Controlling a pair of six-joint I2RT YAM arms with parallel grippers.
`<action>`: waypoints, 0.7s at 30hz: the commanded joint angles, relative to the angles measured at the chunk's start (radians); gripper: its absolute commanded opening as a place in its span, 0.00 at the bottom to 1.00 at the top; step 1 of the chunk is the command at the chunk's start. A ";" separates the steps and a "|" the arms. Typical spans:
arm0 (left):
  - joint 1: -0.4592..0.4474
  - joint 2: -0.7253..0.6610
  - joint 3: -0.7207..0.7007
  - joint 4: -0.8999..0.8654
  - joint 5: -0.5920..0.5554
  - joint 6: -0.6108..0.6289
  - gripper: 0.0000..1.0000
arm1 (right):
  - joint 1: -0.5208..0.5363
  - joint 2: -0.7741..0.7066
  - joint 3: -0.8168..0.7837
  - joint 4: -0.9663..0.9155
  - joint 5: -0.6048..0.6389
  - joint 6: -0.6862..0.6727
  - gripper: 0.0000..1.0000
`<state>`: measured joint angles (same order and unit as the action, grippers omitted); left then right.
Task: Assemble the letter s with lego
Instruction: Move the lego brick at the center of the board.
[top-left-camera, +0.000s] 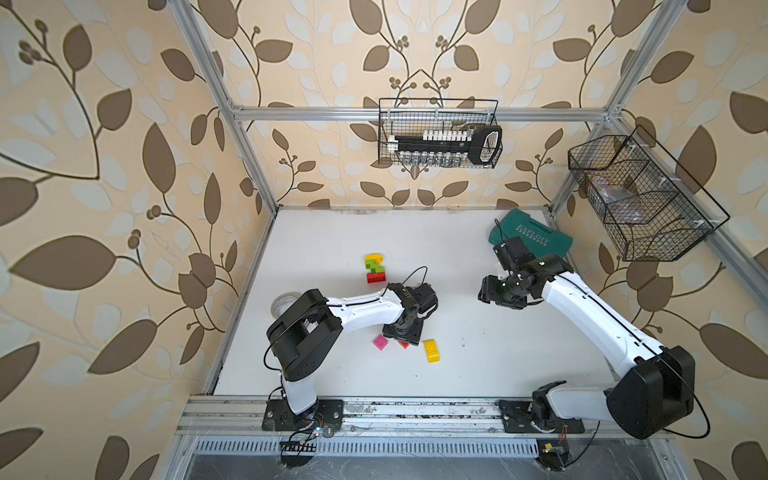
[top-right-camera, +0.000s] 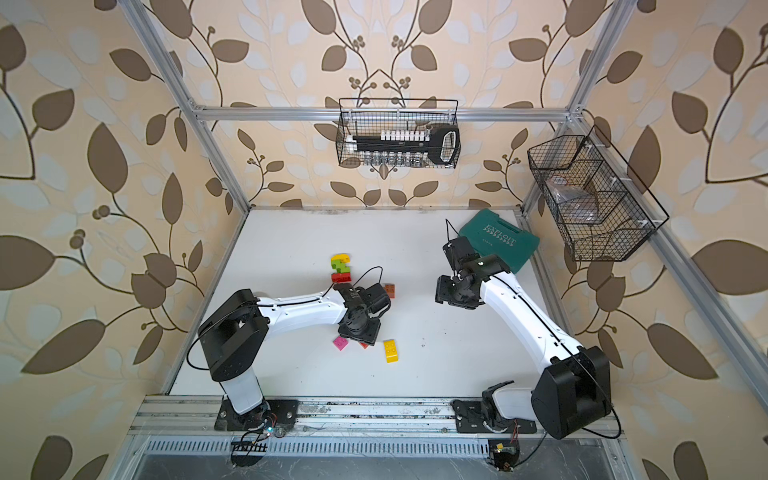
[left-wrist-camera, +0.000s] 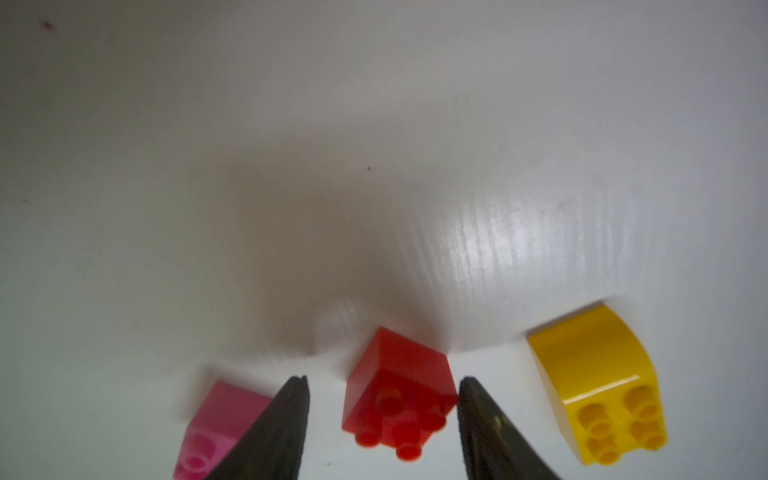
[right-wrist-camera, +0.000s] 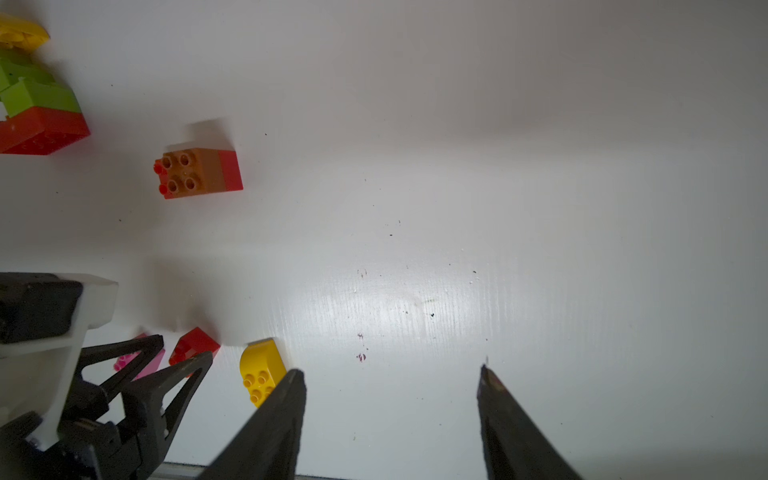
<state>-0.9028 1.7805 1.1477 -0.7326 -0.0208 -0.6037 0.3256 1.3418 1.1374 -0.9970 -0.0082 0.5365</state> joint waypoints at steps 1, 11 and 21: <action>-0.002 0.004 0.022 -0.021 -0.021 -0.039 0.55 | -0.005 -0.009 -0.018 0.007 -0.021 -0.018 0.61; -0.018 0.004 0.022 -0.042 0.007 -0.065 0.46 | -0.012 0.004 -0.017 0.012 -0.028 -0.020 0.60; -0.017 0.060 0.134 -0.086 0.010 -0.071 0.25 | -0.018 0.003 -0.005 0.002 -0.019 -0.032 0.60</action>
<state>-0.9112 1.8240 1.2102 -0.7750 -0.0067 -0.6655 0.3141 1.3422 1.1366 -0.9874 -0.0269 0.5198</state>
